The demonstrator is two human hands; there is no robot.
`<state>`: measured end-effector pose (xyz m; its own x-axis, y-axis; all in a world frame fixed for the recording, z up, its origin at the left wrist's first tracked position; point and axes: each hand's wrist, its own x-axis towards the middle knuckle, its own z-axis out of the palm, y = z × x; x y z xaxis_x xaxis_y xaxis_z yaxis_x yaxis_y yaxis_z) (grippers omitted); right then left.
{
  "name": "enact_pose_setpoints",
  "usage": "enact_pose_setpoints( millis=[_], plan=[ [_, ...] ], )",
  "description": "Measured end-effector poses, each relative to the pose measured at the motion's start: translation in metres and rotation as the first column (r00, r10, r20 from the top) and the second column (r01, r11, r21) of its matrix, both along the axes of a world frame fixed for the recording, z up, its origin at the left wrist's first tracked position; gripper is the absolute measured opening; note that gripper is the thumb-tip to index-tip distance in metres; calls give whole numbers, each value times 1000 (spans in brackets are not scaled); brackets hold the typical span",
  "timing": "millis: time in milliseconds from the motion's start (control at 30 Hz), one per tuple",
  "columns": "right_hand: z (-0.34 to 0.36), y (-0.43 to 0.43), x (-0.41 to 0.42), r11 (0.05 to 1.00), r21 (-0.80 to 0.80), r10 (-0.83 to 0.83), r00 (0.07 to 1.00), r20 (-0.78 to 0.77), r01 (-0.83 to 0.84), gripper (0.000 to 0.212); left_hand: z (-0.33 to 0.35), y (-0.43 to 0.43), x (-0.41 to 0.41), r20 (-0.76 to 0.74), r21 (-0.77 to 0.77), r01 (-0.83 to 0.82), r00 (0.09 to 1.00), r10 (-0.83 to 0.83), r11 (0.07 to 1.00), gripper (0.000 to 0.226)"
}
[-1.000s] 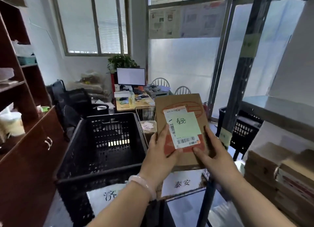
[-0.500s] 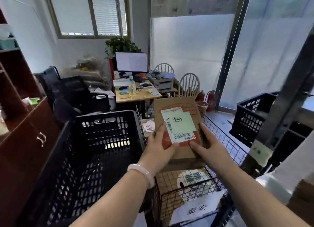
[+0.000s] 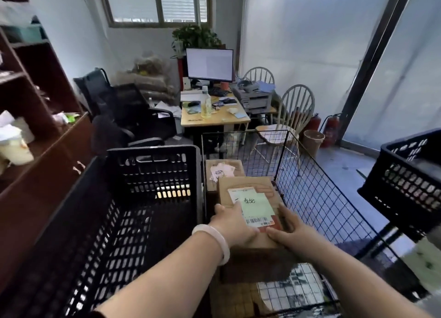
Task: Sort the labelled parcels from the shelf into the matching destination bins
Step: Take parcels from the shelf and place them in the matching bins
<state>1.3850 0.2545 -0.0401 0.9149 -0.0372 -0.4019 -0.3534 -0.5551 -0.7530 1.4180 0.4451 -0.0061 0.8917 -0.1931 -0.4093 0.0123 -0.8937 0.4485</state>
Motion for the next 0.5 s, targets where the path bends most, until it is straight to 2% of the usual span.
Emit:
enact_pose_setpoints(
  millis=[67, 167, 333, 500],
  plan=[
    [-7, -3, 12, 993, -57, 93, 989, -112, -100, 101, -8, -3, 3, -66, 69, 10, 998, -5, 998, 81],
    [-21, 0, 31, 986, 18, 168, 961, -220, -168, 110, -15, -6, 9, -140, 190, 26, 990, 1, 981, 84],
    [-40, 11, 63, 935, -55, 322, 901, -290, -351, 123, -19, -15, 26, -210, 350, 101, 977, -27, 931, 82],
    [-61, 19, 78, 887, -131, 380, 861, -337, -443, 128, -32, -26, 38, -255, 509, 207, 963, -84, 836, 69]
  ],
)
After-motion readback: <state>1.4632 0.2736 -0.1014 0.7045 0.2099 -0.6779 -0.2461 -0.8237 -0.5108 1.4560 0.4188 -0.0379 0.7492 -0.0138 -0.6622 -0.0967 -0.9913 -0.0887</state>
